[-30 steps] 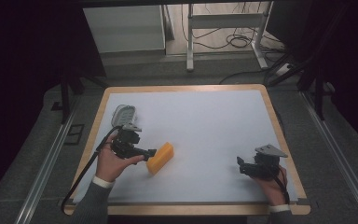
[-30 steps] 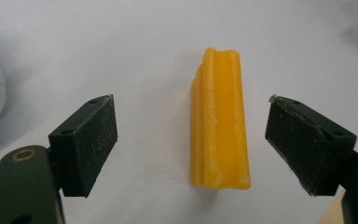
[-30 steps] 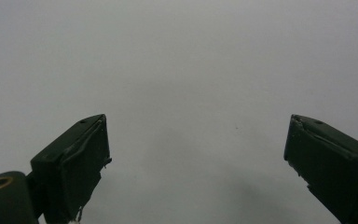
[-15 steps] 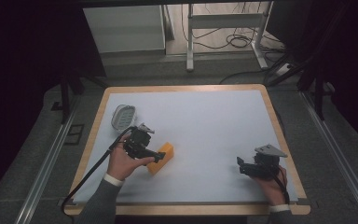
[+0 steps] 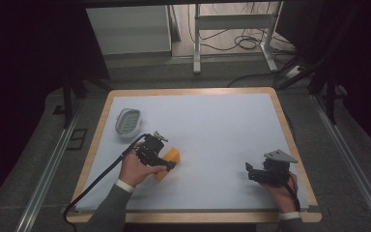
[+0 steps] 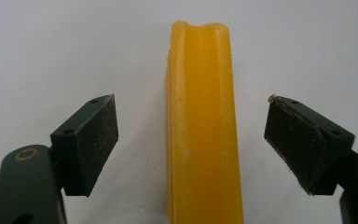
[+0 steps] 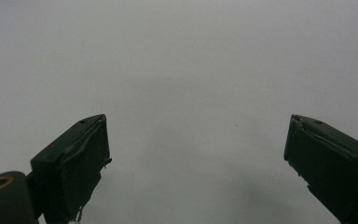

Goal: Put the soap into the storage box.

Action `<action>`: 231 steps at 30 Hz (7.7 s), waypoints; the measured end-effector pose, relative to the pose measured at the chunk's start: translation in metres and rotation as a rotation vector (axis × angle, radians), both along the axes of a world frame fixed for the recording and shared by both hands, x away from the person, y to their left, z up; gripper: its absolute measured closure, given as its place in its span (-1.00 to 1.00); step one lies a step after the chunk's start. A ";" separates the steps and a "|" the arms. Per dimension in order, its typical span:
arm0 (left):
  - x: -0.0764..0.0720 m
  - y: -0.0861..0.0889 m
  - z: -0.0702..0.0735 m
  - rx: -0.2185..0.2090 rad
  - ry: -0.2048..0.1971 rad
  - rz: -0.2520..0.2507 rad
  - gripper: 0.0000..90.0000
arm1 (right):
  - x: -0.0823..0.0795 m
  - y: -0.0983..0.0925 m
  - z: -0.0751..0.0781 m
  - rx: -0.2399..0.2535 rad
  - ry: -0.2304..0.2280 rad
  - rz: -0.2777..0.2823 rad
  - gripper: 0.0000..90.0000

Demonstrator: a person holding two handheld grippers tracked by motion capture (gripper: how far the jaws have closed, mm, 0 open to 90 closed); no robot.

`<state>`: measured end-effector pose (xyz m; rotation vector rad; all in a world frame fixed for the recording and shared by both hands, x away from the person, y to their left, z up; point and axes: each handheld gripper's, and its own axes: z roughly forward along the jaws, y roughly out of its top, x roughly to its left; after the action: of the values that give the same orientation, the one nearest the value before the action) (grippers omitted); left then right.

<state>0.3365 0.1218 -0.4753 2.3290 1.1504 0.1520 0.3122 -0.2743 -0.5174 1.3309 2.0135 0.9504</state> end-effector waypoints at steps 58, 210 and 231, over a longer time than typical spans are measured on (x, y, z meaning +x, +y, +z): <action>0.008 0.017 -0.007 -0.019 0.062 -0.028 0.36 | -0.001 -0.002 0.000 -0.011 -0.011 0.007 -0.85; 0.108 0.133 0.052 -0.070 0.028 0.271 0.36 | -0.001 -0.003 0.001 -0.013 -0.015 0.000 -0.85; 0.140 0.152 0.030 -0.087 0.047 0.385 0.36 | -0.001 -0.003 0.001 -0.020 -0.016 -0.002 -0.85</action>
<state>0.4768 0.2734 -0.4453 2.0240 1.5880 0.1814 0.3115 -0.2773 -0.5168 1.3103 2.0038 0.9352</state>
